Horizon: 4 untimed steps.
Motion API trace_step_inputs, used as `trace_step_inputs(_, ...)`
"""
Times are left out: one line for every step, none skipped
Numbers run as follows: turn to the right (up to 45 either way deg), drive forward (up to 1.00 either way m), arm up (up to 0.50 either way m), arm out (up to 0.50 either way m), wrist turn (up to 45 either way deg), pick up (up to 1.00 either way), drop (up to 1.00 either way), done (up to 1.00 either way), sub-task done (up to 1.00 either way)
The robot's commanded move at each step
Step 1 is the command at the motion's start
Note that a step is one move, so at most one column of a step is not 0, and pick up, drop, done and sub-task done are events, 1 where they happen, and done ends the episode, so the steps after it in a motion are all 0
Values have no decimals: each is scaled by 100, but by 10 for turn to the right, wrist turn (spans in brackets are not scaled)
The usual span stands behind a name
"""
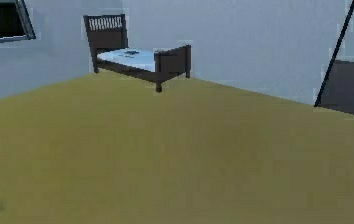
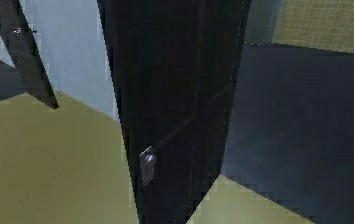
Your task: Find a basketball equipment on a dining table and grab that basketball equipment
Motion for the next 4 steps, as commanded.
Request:
trace_step_inputs(0,35,0,0,0,0,0,0,0)
trace_step_inputs(450,0,0,0,0,0,0,0,0)
trace_step_inputs(0,100,0,0,0,0,0,0,0)
trace_step_inputs(0,100,0,0,0,0,0,0,0)
